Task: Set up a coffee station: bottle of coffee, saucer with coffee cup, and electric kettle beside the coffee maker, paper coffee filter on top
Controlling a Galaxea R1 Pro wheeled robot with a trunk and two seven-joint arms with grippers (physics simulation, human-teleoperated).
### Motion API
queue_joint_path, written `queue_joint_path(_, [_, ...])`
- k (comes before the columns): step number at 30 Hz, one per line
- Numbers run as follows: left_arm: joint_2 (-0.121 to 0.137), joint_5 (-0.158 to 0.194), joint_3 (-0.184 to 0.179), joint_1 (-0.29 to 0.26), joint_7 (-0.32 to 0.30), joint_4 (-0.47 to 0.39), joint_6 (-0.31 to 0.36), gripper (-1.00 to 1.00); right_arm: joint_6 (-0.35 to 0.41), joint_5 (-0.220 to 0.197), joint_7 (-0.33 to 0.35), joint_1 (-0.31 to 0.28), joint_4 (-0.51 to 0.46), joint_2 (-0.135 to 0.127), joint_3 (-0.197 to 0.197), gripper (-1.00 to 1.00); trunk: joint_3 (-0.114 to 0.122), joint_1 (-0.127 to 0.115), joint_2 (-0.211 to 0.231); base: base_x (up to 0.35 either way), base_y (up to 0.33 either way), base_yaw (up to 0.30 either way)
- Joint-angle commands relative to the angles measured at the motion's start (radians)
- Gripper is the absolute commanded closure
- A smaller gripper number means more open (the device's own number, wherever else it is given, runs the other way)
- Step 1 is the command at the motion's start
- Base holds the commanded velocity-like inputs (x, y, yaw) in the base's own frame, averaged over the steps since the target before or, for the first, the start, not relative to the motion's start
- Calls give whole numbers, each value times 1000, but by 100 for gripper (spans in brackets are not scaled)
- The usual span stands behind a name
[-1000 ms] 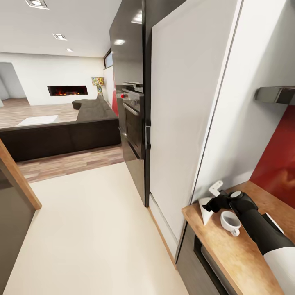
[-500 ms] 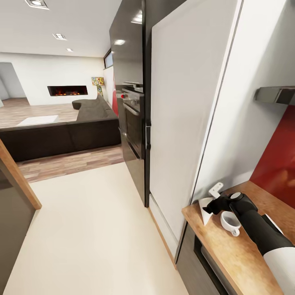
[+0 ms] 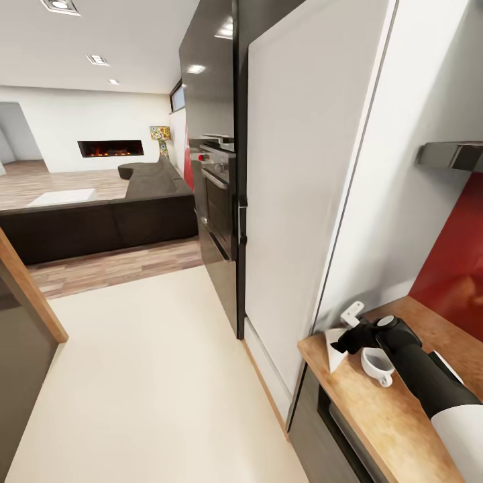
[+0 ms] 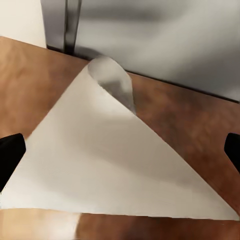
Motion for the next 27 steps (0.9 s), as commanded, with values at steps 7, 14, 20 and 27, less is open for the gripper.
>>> queue_joint_path(7, [0,1,-1,0,0,1,-3,-100,2,12,8,-1,-1,-1,2,-100,-2,1,-2,0,0,0])
queue_joint_path(14, [-1,1,-2,0,1,1,-3,-100,2,12,8,-1,10,-1,4,-100,-2,1,-2,0,0,0])
queue_joint_path(20, [0,1,-2,0,1,1,-3,-100,1,10,8,-1,31,1,4,-100,-2,1,-2,0,0,0])
queue_joint_path(27, [0,1,-1,0,0,1,-3,-100,2,10,8,-1,35,3,6,-100,-2,1,-2,0,0,0])
